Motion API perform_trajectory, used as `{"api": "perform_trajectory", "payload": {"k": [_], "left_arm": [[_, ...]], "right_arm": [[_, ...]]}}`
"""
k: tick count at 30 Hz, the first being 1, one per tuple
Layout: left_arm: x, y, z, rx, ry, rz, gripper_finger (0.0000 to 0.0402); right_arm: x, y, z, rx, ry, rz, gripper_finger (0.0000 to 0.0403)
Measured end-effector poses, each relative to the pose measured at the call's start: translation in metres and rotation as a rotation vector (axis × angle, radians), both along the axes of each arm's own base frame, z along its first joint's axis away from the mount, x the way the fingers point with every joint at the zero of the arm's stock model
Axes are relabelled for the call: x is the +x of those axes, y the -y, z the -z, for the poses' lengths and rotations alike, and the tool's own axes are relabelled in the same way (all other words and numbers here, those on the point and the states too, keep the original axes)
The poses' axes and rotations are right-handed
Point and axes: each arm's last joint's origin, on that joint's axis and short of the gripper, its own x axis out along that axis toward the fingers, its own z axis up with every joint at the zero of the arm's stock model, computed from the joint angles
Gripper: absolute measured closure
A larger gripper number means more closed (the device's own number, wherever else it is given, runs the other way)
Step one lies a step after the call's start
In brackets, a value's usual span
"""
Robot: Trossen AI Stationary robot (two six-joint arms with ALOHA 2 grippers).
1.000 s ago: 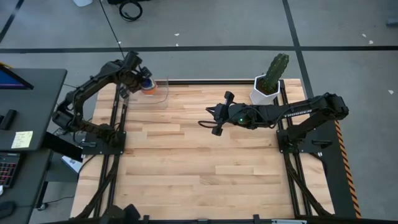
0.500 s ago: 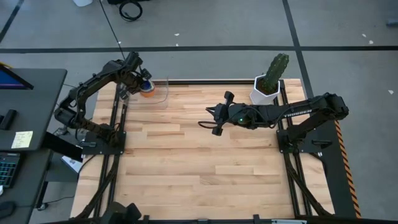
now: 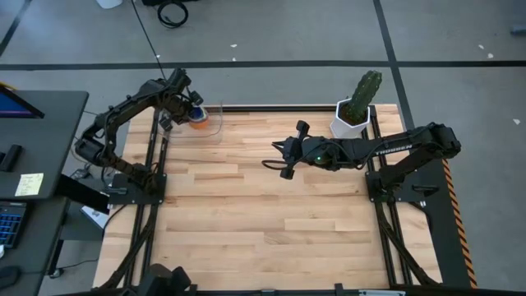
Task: Nest measuring cups in basket
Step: Put the stacked nesting measuring cups into the transparent bin
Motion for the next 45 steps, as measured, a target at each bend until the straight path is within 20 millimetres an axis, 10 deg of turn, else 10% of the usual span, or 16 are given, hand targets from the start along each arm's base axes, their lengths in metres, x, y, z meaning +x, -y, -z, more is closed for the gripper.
{"api": "perform_trajectory", "payload": {"k": [22,45], "left_arm": [[0.002,0.015,0.073,-0.078,0.104,-0.019,0.0317],[0.003,0.013,0.075,-0.027,0.115,0.043,0.0308]], "right_arm": [[0.0,0.0,0.0,0.001,0.003,-0.001,0.038],[0.0,0.0,0.0,0.002,0.002,-0.002,0.038]]}}
